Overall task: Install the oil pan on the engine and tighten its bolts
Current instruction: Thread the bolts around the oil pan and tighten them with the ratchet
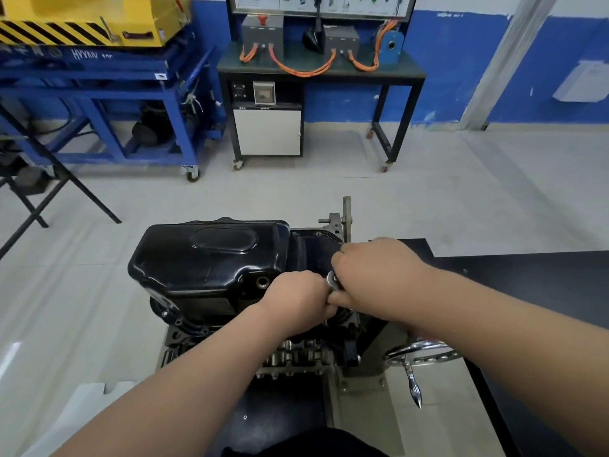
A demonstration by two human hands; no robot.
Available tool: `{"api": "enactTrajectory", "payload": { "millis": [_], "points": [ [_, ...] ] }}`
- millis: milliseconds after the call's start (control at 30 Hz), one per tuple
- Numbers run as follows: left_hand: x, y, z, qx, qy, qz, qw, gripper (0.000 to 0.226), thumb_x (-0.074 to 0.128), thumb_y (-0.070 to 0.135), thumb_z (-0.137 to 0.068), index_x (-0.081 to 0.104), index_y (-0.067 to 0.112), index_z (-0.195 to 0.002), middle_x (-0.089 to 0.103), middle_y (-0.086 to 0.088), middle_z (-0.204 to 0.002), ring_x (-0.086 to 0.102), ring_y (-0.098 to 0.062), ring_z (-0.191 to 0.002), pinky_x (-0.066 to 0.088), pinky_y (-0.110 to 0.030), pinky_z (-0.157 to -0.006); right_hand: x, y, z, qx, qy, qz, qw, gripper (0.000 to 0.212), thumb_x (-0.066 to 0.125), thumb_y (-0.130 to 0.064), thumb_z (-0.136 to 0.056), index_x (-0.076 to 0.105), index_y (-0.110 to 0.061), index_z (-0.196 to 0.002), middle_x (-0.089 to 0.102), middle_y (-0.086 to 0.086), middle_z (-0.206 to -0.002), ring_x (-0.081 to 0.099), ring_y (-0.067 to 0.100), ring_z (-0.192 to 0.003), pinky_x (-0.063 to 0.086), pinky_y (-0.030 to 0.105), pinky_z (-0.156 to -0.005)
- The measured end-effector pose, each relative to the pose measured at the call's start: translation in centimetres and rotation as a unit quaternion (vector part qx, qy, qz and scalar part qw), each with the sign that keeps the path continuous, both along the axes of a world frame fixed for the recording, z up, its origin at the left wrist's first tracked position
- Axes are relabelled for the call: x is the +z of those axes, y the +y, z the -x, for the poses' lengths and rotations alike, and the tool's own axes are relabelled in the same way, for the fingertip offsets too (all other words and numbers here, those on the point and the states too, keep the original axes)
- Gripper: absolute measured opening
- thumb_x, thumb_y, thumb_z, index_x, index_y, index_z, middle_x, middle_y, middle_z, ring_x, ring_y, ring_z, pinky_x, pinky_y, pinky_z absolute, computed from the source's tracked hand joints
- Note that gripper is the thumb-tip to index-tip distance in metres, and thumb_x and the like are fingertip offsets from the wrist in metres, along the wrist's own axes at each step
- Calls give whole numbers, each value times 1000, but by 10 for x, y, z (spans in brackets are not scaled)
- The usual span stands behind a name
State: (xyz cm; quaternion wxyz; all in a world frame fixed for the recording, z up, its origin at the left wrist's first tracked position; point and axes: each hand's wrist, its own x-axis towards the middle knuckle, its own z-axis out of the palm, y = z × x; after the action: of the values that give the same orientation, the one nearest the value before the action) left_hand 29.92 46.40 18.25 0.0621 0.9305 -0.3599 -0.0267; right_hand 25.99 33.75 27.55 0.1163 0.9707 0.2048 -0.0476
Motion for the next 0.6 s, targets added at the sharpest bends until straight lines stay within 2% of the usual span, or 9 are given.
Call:
{"api": "enactTrajectory", "payload": {
  "millis": [33,100,167,233,300,400,467,533,600],
  "points": [
    [0,0,-1,-22,-17,-10,1000,24,41,37,-87,51,18,-76,62,-1,-78,61,-26,-72,38,-29,-54,3,-3,-2,45,4,15,999,19,51,-41,-88,52,-22,-92,53,-2,-97,55,21,-79,31,28,-55],
    [1,0,-3,-44,-33,-21,998,28,44,42,-86,58,18,-88,63,-1,-83,61,-24,-75,38,-29,-55,7,-9,-6,99,1,27,995,22,54,-34,-87,52,-22,-104,48,-3,-102,54,20,-91,30,27,-63],
    [2,-1,-4,-27,-18,-12,999,29,44,48,-85,53,21,-79,62,1,-80,58,-22,-69,35,-28,-55,8,-7,-3,68,-13,13,998,25,46,-44,-90,54,-22,-97,51,-2,-96,53,22,-81,35,31,-68],
    [4,-2,-4,9,9,-7,1000,27,41,45,-85,43,23,-68,61,2,-73,52,-22,-63,33,-27,-54,1,-2,1,-18,-14,-9,1000,40,35,-55,-91,52,-21,-76,51,-2,-78,49,22,-66,36,30,-58],
    [5,-4,-5,23,25,-14,999,24,38,36,-85,41,21,-66,57,2,-67,54,-24,-64,33,-27,-53,-1,2,1,-86,22,-23,996,45,35,-58,-90,46,-21,-66,48,-2,-71,50,22,-65,31,28,-51],
    [5,-4,-7,-9,10,-12,1000,26,41,39,-85,47,20,-70,53,3,-65,59,-25,-70,37,-28,-53,5,-6,-7,7,14,-7,1000,26,47,-45,-88,53,-20,-93,53,0,-96,56,23,-82,39,31,-65],
    [4,-4,-10,-38,-7,-16,999,27,45,42,-84,56,18,-84,61,1,-76,61,-24,-74,39,-29,-55,9,-13,-12,80,-2,11,997,25,52,-36,-87,52,-21,-107,51,-1,-105,54,20,-95,31,30,-71],
    [4,-4,-12,-30,-5,-21,999,26,46,44,-82,50,20,-75,58,2,-71,60,-24,-71,37,-28,-53,8,-11,-11,85,-23,10,996,25,48,-41,-89,55,-22,-103,53,-1,-102,54,21,-90,28,31,-71],
    [5,-4,-15,-1,21,-25,999,32,44,48,-82,43,23,-63,49,6,-60,54,-22,-62,33,-26,-50,2,-5,-7,10,-31,-2,999,37,39,-54,-90,55,-21,-81,54,-1,-83,51,21,-69,33,29,-62]
  ]
}}
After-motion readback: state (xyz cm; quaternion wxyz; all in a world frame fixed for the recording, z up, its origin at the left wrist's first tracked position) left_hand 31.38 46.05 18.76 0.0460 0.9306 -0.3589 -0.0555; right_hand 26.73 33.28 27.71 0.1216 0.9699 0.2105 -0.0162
